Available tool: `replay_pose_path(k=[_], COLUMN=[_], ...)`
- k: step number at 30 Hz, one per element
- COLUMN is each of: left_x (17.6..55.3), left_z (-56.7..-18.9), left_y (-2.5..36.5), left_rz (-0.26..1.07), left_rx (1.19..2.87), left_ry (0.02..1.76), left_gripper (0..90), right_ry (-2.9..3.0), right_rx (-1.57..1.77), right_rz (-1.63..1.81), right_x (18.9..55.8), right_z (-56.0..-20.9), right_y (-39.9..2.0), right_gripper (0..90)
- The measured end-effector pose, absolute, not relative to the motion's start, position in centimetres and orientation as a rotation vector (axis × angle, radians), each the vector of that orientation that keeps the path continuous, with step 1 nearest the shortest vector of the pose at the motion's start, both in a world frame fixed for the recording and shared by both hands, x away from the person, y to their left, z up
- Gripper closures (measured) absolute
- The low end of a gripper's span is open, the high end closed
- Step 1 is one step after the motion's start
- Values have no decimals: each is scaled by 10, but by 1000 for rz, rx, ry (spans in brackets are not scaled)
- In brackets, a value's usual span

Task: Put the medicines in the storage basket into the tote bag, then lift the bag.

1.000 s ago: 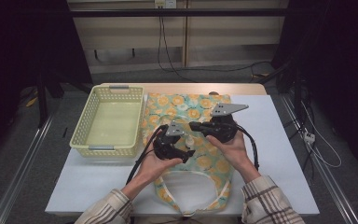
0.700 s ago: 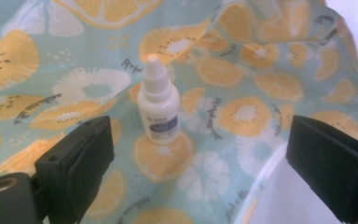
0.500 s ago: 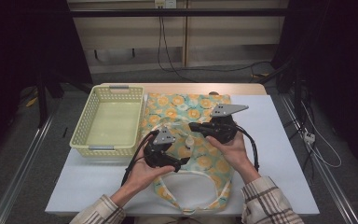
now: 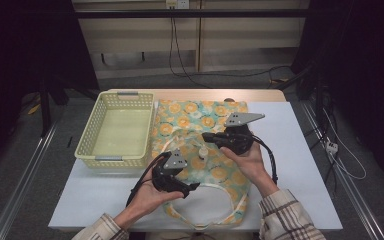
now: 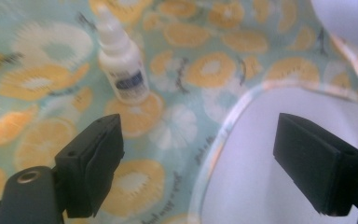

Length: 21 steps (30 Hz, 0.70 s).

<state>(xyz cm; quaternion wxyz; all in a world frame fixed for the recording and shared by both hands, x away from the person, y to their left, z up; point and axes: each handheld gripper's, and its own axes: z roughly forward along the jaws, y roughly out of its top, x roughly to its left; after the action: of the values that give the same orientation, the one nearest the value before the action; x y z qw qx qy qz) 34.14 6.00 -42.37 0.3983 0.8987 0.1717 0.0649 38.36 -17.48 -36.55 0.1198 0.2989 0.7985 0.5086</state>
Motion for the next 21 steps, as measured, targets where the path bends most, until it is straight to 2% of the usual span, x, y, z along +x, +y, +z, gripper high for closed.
replay_pose_path(k=[1,2,10,13,19,20,21], left_x=[339,340,342,347,356,359,360], left_z=[-426,-429,-440,-447,-456,-455,-457], left_y=[59,59,61,63,60,61,59], left_rz=[196,152,139,120,88,110,81], left_rx=[2298,2300,2315,2344,2368,2411,2379], left_ry=[443,420,447,462,469,432,441], left_gripper=[164,171,215,252,381,385,388], right_ry=[2336,2338,2344,2346,2354,2351,2349], right_rx=[873,871,877,873,868,869,870], right_rz=[1485,1484,1479,1479,1468,1469,1470], right_x=[383,383,384,384,384,384,385], right_z=[-366,-367,-369,-369,-370,-370,-370], right_y=[-175,-174,-174,-174,-173,-173,-174], right_gripper=[900,900,900,900,900,900,900])
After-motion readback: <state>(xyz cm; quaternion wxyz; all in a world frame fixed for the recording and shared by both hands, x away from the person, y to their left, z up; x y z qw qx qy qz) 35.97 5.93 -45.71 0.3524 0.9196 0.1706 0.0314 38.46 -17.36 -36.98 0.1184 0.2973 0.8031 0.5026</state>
